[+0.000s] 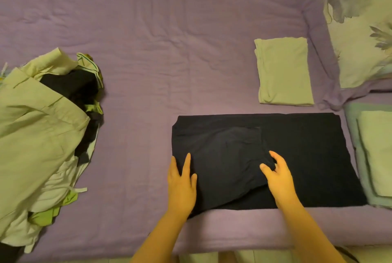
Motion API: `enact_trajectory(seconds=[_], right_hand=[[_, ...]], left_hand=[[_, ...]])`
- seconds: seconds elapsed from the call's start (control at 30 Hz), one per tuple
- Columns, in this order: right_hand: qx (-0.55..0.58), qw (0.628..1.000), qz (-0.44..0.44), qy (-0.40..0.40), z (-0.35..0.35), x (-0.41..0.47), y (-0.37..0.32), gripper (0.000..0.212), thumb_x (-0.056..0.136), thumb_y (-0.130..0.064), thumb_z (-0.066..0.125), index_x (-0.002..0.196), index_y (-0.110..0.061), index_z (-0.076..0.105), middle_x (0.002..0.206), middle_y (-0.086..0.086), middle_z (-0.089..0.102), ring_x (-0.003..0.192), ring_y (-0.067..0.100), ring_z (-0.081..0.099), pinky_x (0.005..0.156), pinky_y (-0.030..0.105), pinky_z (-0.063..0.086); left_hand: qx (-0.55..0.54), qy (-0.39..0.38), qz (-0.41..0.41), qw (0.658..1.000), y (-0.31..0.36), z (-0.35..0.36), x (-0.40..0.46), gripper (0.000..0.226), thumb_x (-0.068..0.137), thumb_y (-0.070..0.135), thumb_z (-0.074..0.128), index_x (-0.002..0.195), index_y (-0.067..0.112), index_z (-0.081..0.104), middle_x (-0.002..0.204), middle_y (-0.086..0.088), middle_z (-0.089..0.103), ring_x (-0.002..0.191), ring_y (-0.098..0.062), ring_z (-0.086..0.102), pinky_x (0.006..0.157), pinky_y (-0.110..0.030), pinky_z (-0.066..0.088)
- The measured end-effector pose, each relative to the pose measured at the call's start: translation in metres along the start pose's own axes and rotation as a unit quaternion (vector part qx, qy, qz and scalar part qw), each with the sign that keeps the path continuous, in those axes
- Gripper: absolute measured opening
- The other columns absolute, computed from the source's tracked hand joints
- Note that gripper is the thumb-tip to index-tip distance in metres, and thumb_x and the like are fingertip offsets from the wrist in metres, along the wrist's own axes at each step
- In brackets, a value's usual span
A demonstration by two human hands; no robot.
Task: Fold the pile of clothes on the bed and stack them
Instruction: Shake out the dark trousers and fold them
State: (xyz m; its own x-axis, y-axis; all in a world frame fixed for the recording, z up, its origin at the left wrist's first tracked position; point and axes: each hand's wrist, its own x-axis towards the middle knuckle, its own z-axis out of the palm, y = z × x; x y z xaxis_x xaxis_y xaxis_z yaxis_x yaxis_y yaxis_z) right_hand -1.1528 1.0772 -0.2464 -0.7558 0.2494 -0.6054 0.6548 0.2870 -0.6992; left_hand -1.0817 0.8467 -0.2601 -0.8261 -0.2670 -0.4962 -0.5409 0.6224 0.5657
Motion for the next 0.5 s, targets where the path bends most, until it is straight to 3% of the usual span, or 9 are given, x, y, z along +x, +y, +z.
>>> enact_trajectory(seconds=[0.07, 0.17, 0.2, 0.27, 0.33, 0.4, 0.5], right_hand=[[-0.016, 1.0, 0.009, 0.006, -0.002, 0.004, 0.018, 0.054, 0.093, -0.01, 0.058, 0.142, -0.021, 0.04, 0.145, 0.01, 0.041, 0.126, 0.023, 0.045, 0.092, 0.028, 0.04], [-0.006, 0.999, -0.007, 0.035, -0.003, 0.008, 0.034, 0.052, 0.093, -0.011, 0.058, 0.141, -0.024, 0.042, 0.123, 0.002, 0.054, 0.097, 0.01, 0.056, 0.07, 0.008, 0.042], [-0.006, 0.999, -0.01, 0.04, -0.005, 0.009, 0.039, 0.052, 0.093, -0.011, 0.058, 0.14, -0.023, 0.043, 0.119, 0.0, 0.055, 0.094, 0.009, 0.055, 0.073, 0.008, 0.041], [-0.039, 0.999, -0.003, 0.035, -0.008, 0.013, 0.047, 0.053, 0.093, -0.01, 0.057, 0.142, -0.018, 0.041, 0.129, 0.006, 0.053, 0.107, 0.012, 0.052, 0.088, 0.021, 0.039], [-0.092, 0.995, -0.013, 0.025, -0.01, 0.015, 0.05, 0.056, 0.093, -0.011, 0.058, 0.145, -0.014, 0.036, 0.141, 0.014, 0.045, 0.126, 0.026, 0.046, 0.099, 0.035, 0.039], [-0.136, 0.987, -0.08, 0.027, -0.009, 0.018, 0.045, 0.062, 0.093, -0.018, 0.059, 0.147, -0.014, 0.031, 0.149, 0.015, 0.034, 0.136, 0.031, 0.034, 0.11, 0.044, 0.034], [-0.248, 0.95, -0.189, 0.016, 0.001, 0.019, 0.029, 0.07, 0.094, -0.034, 0.054, 0.151, -0.025, 0.015, 0.158, 0.014, 0.011, 0.144, 0.033, 0.015, 0.114, 0.045, 0.023]], left_hand=[[0.085, -0.016, 0.0, 0.996, 0.0, 0.021, -0.001, 0.063, 0.1, 0.042, 0.037, 0.145, 0.037, -0.007, 0.159, -0.012, -0.015, 0.147, -0.031, -0.008, 0.119, -0.039, 0.007], [0.198, -0.026, -0.013, 0.98, -0.001, 0.04, 0.006, 0.066, 0.095, 0.059, 0.026, 0.14, 0.041, -0.019, 0.157, -0.012, -0.023, 0.146, -0.034, -0.014, 0.119, -0.046, 0.01], [0.224, -0.031, -0.015, 0.974, -0.001, 0.043, 0.009, 0.068, 0.094, 0.061, 0.025, 0.141, 0.04, -0.02, 0.157, -0.012, -0.024, 0.145, -0.035, -0.016, 0.119, -0.048, 0.011], [0.257, -0.053, -0.02, 0.965, -0.002, 0.048, 0.015, 0.072, 0.093, 0.064, 0.026, 0.145, 0.039, -0.018, 0.156, -0.012, -0.025, 0.145, -0.036, -0.018, 0.118, -0.051, 0.011], [0.279, -0.065, -0.027, 0.958, -0.003, 0.052, 0.02, 0.075, 0.093, 0.064, 0.028, 0.147, 0.037, -0.016, 0.157, -0.012, -0.024, 0.144, -0.037, -0.018, 0.117, -0.052, 0.011], [0.293, -0.066, -0.03, 0.953, -0.003, 0.053, 0.023, 0.077, 0.092, 0.064, 0.029, 0.148, 0.037, -0.016, 0.157, -0.012, -0.023, 0.144, -0.037, -0.017, 0.117, -0.053, 0.012], [0.281, -0.058, -0.027, 0.958, -0.001, 0.053, 0.022, 0.078, 0.091, 0.064, 0.034, 0.149, 0.037, -0.012, 0.157, -0.013, -0.022, 0.145, -0.036, -0.017, 0.118, -0.052, 0.013]])
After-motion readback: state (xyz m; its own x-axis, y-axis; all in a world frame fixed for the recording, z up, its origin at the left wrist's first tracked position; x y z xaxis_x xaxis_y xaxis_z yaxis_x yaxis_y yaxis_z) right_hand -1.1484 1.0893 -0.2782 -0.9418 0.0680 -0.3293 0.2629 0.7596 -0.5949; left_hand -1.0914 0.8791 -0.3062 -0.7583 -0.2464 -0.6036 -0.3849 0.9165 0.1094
